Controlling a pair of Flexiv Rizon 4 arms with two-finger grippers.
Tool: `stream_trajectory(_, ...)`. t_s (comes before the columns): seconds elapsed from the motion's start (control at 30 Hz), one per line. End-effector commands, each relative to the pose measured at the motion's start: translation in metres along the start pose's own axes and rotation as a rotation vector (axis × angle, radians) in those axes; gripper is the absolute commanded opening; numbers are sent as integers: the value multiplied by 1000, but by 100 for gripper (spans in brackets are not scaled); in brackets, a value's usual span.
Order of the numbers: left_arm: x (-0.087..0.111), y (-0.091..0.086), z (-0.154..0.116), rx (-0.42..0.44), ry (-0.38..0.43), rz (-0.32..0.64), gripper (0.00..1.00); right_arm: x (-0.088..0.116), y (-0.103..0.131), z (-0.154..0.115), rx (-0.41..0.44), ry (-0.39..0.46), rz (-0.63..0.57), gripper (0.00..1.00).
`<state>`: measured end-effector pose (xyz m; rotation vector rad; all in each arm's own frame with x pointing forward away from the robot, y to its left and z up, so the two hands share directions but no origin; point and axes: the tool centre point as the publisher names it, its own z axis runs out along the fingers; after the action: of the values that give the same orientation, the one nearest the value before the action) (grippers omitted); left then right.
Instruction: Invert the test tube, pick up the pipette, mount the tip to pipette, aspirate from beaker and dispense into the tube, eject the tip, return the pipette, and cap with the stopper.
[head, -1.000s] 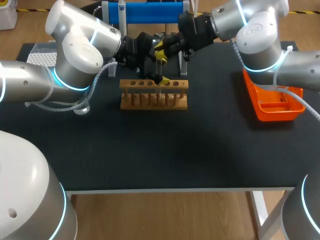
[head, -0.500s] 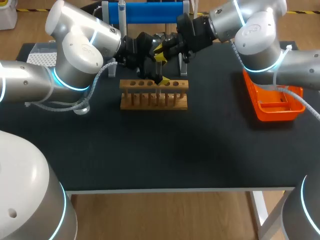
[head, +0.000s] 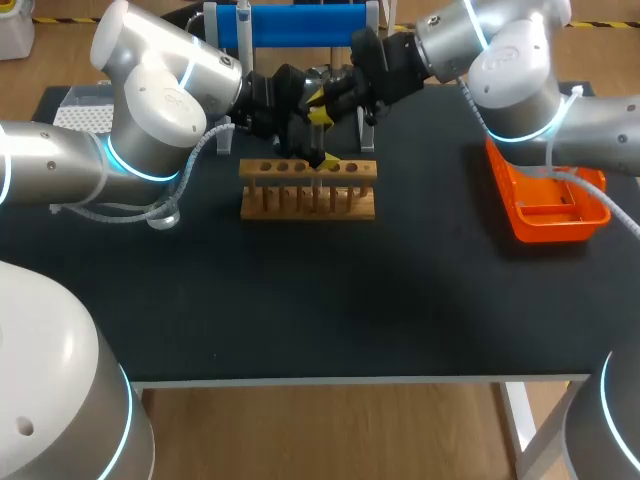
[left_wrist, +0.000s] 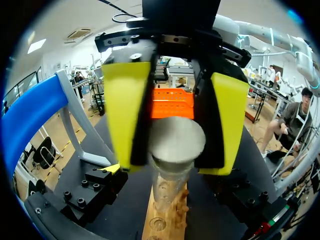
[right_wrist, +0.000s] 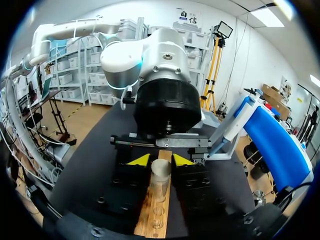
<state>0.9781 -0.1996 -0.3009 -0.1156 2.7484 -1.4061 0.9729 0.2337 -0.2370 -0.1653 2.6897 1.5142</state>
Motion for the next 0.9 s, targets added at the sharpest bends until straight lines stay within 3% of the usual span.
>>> stream_trajectory(0.03, -2, 0, 1, -2, 4, 0, 100, -1, 0, -3, -14, -9, 0, 100)
stream_trajectory(0.43, -2, 0, 1, -2, 4, 0, 100, -7, 3, -22, -155, -29, 29, 100)
stream_trajectory(0.5, -2, 0, 1, -2, 4, 0, 100, -7, 3, -23, -191, -28, 42, 44)
stream_trajectory(0.57, -2, 0, 1, -2, 4, 0, 100, -7, 4, -24, -210, -25, 47, 1)
stream_trajectory(0.9, -2, 0, 1, -2, 4, 0, 100, -9, 9, -23, -351, -35, 76, 0)
